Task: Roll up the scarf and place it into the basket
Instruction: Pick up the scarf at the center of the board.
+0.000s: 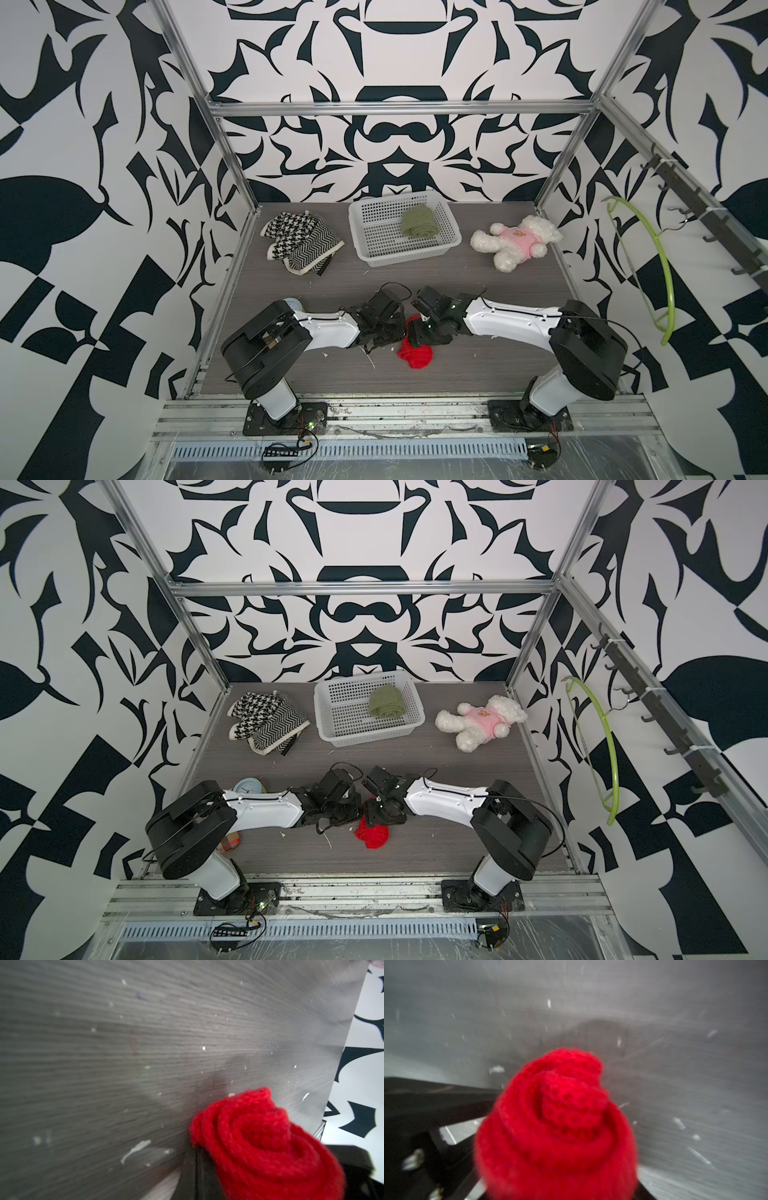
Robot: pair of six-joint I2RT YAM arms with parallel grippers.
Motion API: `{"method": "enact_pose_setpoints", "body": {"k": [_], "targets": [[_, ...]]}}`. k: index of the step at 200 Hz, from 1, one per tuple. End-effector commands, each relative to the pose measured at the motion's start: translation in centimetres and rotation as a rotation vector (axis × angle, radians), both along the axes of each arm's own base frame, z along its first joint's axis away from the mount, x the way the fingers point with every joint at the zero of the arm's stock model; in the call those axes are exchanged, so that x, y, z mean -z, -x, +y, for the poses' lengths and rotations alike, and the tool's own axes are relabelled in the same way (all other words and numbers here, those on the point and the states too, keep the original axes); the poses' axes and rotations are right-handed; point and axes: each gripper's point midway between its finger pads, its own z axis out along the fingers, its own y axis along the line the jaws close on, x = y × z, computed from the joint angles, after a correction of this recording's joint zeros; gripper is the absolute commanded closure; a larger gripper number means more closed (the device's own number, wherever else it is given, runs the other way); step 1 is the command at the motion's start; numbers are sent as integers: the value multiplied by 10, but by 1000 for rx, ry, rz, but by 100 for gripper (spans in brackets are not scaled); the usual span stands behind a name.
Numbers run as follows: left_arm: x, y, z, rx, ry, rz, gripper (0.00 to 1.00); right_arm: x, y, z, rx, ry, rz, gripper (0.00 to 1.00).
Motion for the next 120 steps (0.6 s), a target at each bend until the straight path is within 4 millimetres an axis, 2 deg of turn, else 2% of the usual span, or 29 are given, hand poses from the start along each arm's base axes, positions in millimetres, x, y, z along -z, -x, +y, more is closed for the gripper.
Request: {"method": "enact_pose_setpoints", "body": {"k": [1, 37, 49, 79, 94, 107, 120], "targets": [[26, 22, 24, 7, -132, 64, 100, 13, 28, -1, -12, -42, 130, 34], [32, 31, 35, -9, -160, 79, 100, 32, 38, 5, 3, -72, 201, 35], [31, 32, 39, -12, -165, 78, 100, 35, 39, 9, 0, -82, 212, 46], [25, 32, 48, -24, -180, 65, 100, 37, 38, 13, -20, -63, 205, 82], [16, 27, 54, -36, -171, 50, 100, 33, 35, 12, -25, -52, 191, 90], [4, 17, 66, -66, -168, 38, 84, 29, 32, 10, -33, -32, 170, 92], [-11, 5, 86, -106, -179, 10, 58, 19, 26, 11, -42, -30, 140, 93]]}}
